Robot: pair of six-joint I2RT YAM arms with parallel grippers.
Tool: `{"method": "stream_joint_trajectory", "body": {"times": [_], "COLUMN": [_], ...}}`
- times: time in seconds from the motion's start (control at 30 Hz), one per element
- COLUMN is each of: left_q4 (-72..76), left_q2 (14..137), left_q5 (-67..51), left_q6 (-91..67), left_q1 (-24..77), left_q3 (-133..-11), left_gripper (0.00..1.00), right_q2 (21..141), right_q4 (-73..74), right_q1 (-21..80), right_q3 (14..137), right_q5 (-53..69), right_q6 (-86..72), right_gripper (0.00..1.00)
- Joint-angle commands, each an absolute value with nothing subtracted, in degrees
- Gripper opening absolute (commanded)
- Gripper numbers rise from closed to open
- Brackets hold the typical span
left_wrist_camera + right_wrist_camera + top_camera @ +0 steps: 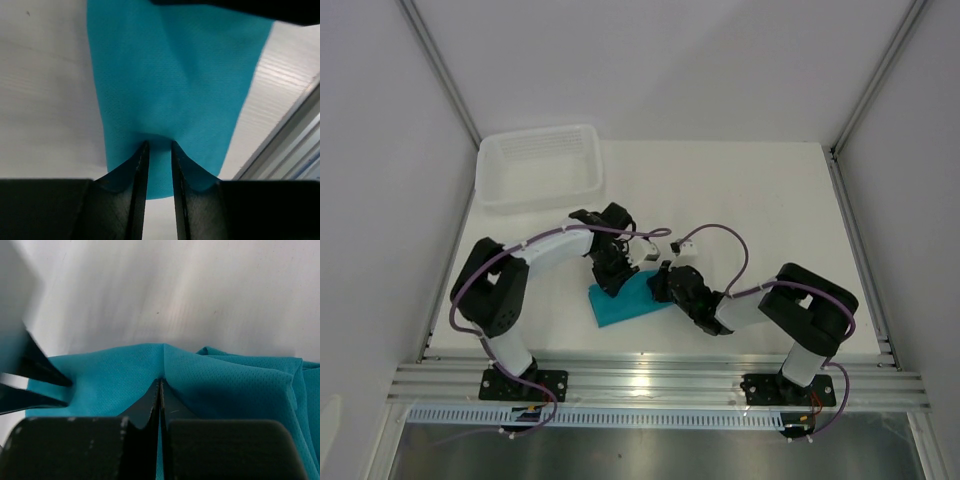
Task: Roll the t-shirts
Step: Roll the tshirt
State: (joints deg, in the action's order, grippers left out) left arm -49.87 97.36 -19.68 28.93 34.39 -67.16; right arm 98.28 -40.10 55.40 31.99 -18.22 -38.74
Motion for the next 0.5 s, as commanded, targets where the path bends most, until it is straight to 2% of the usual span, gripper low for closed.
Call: {"method": "stream_joint_trajectory", "body": {"times": [0.0, 0.23, 0.47], "left_q4": [-47.4, -47.6, -47.8], "left_q2": [99.6, 102.2, 102.8], "left_q5": [-13.3, -12.7, -13.1], "left_q6": [28.3, 29.4, 29.4], "left_q1": [34.0, 34.0, 34.1], "left_q3": [-66.8, -64.9, -65.0], "left_gripper": [0.27, 0.27, 0.27], "right_q2": [97.5, 95.1, 99.2], "right_q4": [-38.7, -44.2, -46.8], "right_q1": [55.6, 52.5, 49.6], "right_q3": [33.2, 32.9, 32.9], "right_q5": [-20.0, -17.6, -16.3], "right_q6": [-39.6, -39.5, -41.2], "right_gripper": [0.0, 0.0, 0.0]}}
